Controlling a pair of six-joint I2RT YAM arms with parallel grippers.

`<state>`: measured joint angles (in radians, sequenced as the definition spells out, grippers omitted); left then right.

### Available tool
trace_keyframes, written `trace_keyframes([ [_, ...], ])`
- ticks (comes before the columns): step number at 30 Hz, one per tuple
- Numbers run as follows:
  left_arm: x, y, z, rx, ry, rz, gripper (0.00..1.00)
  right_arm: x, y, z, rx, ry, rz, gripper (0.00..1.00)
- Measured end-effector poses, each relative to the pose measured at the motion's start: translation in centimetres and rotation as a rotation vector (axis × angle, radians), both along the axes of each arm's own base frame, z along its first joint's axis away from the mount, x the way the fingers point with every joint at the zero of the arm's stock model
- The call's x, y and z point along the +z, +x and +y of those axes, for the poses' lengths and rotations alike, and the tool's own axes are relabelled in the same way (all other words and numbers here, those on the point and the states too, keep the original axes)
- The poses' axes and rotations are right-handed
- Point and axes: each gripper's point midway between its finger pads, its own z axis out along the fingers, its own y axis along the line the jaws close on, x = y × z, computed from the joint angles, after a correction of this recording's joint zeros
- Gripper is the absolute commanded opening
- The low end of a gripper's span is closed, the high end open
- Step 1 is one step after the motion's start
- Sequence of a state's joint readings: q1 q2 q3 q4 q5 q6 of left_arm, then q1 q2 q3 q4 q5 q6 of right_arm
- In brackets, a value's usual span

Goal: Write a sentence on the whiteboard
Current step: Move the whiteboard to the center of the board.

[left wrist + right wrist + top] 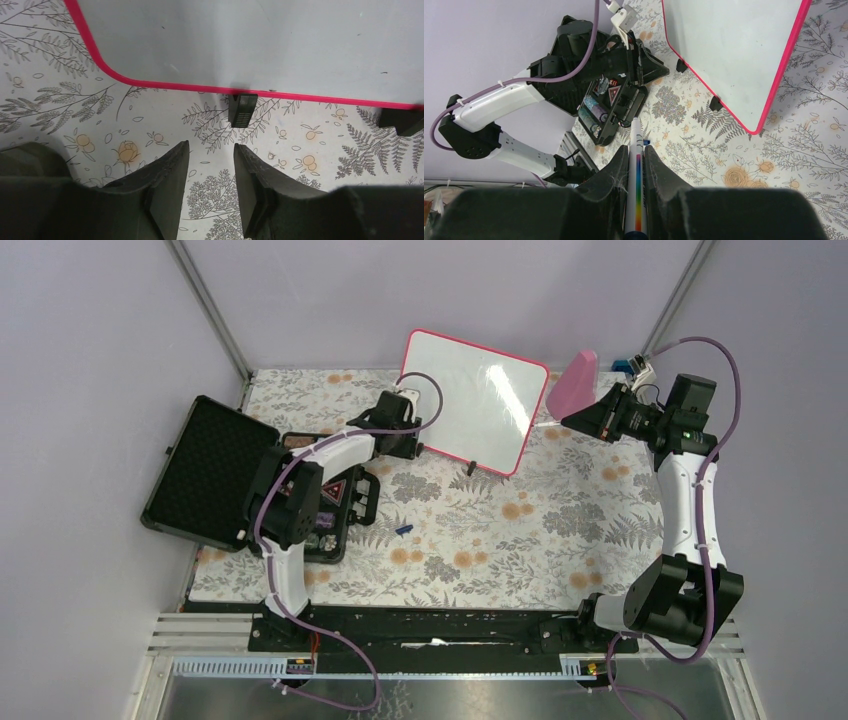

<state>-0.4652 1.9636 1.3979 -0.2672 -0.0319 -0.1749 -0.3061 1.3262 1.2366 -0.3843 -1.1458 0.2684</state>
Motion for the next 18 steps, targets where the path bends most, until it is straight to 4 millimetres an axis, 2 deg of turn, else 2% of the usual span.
trace_keyframes([
  [3, -0.4, -0.1, -0.2, -0.013, 0.000, 0.008, 0.44, 0.0, 0.0, 0.0, 0.000, 0.000, 0.000, 0.00],
  [10, -0.1, 0.5, -1.2, -0.039, -0.036, -0.021, 0.46, 0.0, 0.0, 0.0, 0.000, 0.000, 0.000, 0.00],
  [16, -2.3, 0.9, -1.6, -0.057, -0.023, 0.011, 0.45, 0.0, 0.0, 0.0, 0.000, 0.000, 0.000, 0.00],
  [18, -2.4, 0.9, -1.9, -0.067, -0.028, 0.013, 0.45, 0.0, 0.0, 0.0, 0.000, 0.000, 0.000, 0.00],
])
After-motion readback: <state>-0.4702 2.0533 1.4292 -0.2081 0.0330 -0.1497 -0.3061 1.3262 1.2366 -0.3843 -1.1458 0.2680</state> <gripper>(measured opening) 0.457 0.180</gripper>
